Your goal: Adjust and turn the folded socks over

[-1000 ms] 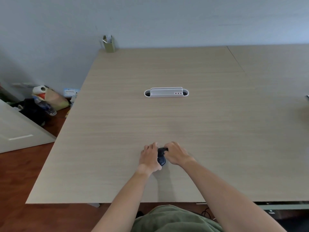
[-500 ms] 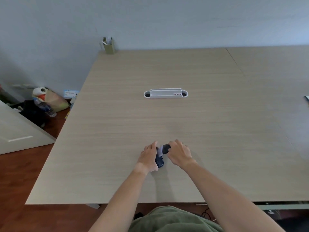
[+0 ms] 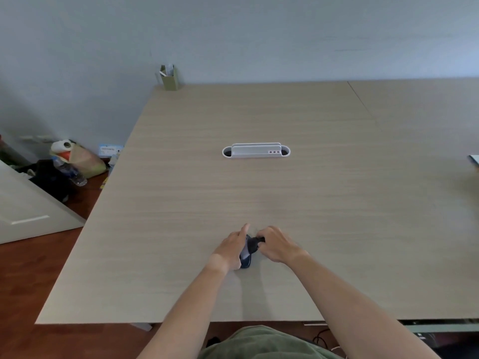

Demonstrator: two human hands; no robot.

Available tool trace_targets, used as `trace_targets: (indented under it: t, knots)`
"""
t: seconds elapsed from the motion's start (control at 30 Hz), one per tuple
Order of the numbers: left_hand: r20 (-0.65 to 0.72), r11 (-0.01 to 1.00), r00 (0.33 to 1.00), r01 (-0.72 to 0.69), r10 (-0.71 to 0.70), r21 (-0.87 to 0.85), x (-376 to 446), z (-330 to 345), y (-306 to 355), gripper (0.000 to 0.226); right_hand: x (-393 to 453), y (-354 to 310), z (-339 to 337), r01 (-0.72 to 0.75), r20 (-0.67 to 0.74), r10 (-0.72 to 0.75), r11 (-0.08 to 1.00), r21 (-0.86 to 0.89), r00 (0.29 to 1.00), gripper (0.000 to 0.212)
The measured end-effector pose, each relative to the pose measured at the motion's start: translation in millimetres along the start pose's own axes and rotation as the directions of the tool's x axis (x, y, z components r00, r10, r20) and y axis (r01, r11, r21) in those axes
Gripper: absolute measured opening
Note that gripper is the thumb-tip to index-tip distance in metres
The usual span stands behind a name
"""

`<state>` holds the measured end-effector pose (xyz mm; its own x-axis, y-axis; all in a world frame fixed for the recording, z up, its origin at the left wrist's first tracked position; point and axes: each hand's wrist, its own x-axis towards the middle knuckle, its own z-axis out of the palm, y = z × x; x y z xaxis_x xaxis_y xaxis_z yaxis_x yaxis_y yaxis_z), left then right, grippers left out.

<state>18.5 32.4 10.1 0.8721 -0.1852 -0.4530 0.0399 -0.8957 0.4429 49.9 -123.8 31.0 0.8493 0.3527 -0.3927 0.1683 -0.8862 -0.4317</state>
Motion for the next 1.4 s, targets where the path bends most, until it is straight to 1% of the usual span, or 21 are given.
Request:
trace_targets:
  t: [0.07, 0.13, 0.2, 0.27, 0.3, 0.37, 0.43, 0.5, 0.63, 0.7, 0.77, 0.83, 0.9, 0.97, 1.03, 1.1, 1.13, 1.23, 1.3, 1.37, 1.4]
  knots:
    - [0.005, 0.999, 1.000, -0.011, 0.012, -0.030, 0.5, 0.3, -2.5, 0.107, -0.5, 0.1, 0.1, -0.041, -0.062, 0.033, 0.991, -0.126, 0.998, 0.017]
    - [-0.011, 0.998, 1.000, -0.005, 0.004, -0.069, -0.7, 2.9, -6.0, 0.109, 1.7, 1.1, -1.0, -0.113, -0.146, 0.091, 0.982, -0.154, 0.985, 0.019]
    - [-0.028, 0.995, 0.998, 0.050, -0.052, -0.082, -2.3, 6.6, -7.9, 0.118, 4.3, -0.3, -1.8, -0.132, -0.163, 0.123, 0.990, -0.049, 0.979, 0.018]
    - [-0.041, 0.989, 0.990, 0.131, -0.134, -0.072, -1.9, 11.3, -5.9, 0.127, 7.0, -2.6, -0.8, -0.096, -0.100, 0.103, 0.993, 0.074, 0.990, 0.015]
    - [-0.053, 0.983, 0.984, 0.164, -0.169, -0.087, -1.3, 13.7, -3.4, 0.127, 7.4, -3.5, -0.1, -0.078, -0.061, 0.083, 0.993, 0.085, 0.995, 0.013]
    - [-0.092, 0.970, 0.971, 0.210, -0.222, -0.125, 0.1, 18.5, 1.8, 0.113, 6.2, -4.0, 1.8, -0.090, -0.042, 0.090, 0.996, -0.008, 0.995, 0.012]
    - [-0.121, 0.965, 0.963, 0.227, -0.242, -0.129, 0.8, 21.4, 6.0, 0.089, 5.6, -2.8, 1.5, -0.136, -0.116, 0.121, 0.982, -0.128, 0.986, 0.017]
    - [-0.127, 0.961, 0.958, 0.238, -0.256, -0.143, 1.8, 21.9, 7.9, 0.078, 6.0, -1.4, 0.4, -0.157, -0.172, 0.130, 0.975, -0.157, 0.976, 0.019]
    - [-0.104, 0.943, 0.954, 0.254, -0.280, -0.215, 5.5, 19.1, 6.2, 0.076, 8.0, 2.4, 3.0, -0.084, -0.109, 0.080, 0.996, -0.027, 0.991, 0.014]
    - [-0.089, 0.942, 0.955, 0.258, -0.282, -0.216, 7.3, 18.0, 4.9, 0.079, 6.6, 6.0, 3.8, -0.085, -0.119, 0.069, 0.987, -0.133, 0.991, 0.017]
    - [-0.088, 0.946, 0.957, 0.256, -0.278, -0.198, 8.2, 17.6, 4.6, 0.082, 5.6, 11.8, 1.3, -0.146, -0.189, 0.103, 0.962, -0.231, 0.977, 0.023]
    - [-0.090, 0.945, 0.956, 0.259, -0.281, -0.200, 8.2, 17.9, 4.7, 0.083, 7.1, 16.6, -1.2, -0.151, -0.215, 0.113, 0.974, -0.167, 0.970, 0.024]
    - [-0.089, 0.941, 0.954, 0.263, -0.287, -0.213, 7.9, 18.5, 4.3, 0.082, 8.7, 16.7, -2.9, -0.065, -0.169, 0.059, 0.997, -0.033, 0.984, 0.024]
    - [-0.082, 0.935, 0.953, 0.268, -0.293, -0.233, 7.9, 19.0, 3.9, 0.082, 8.9, 13.0, -2.0, 0.001, -0.113, 0.001, 1.000, 0.017, 0.994, 0.025]
    - [-0.080, 0.935, 0.952, 0.270, -0.295, -0.231, 7.9, 18.4, 4.5, 0.082, 8.9, 9.1, 1.4, 0.012, -0.117, -0.020, 0.997, -0.073, 0.993, 0.025]
    - [-0.082, 0.937, 0.951, 0.273, -0.297, -0.219, 7.3, 17.5, 5.3, 0.082, 10.0, 7.5, 2.9, -0.026, -0.166, -0.012, 0.975, -0.221, 0.986, 0.023]
    - [-0.085, 0.938, 0.952, 0.272, -0.296, -0.213, 6.9, 17.1, 5.6, 0.082, 9.6, 7.4, 2.4, -0.056, -0.202, 0.006, 0.968, -0.244, 0.979, 0.024]
    - [-0.095, 0.941, 0.951, 0.269, -0.293, -0.208, 6.3, 17.4, 5.5, 0.080, 10.2, 9.3, -0.6, -0.065, -0.250, 0.036, 0.992, -0.107, 0.968, 0.024]
    - [-0.097, 0.941, 0.952, 0.267, -0.291, -0.207, 6.1, 17.8, 5.1, 0.079, 10.8, 9.2, -0.6, -0.021, -0.198, 0.018, 1.000, -0.014, 0.980, 0.027]
    - [-0.098, 0.941, 0.952, 0.267, -0.291, -0.210, 6.0, 17.9, 4.4, 0.079, 9.9, 7.6, 2.4, 0.010, -0.137, -0.019, 0.998, -0.062, 0.990, 0.027]
    - [-0.101, 0.940, 0.951, 0.266, -0.292, -0.212, 5.9, 17.7, 4.4, 0.080, 10.1, 7.1, 4.6, 0.006, -0.147, -0.026, 0.991, -0.132, 0.989, 0.026]
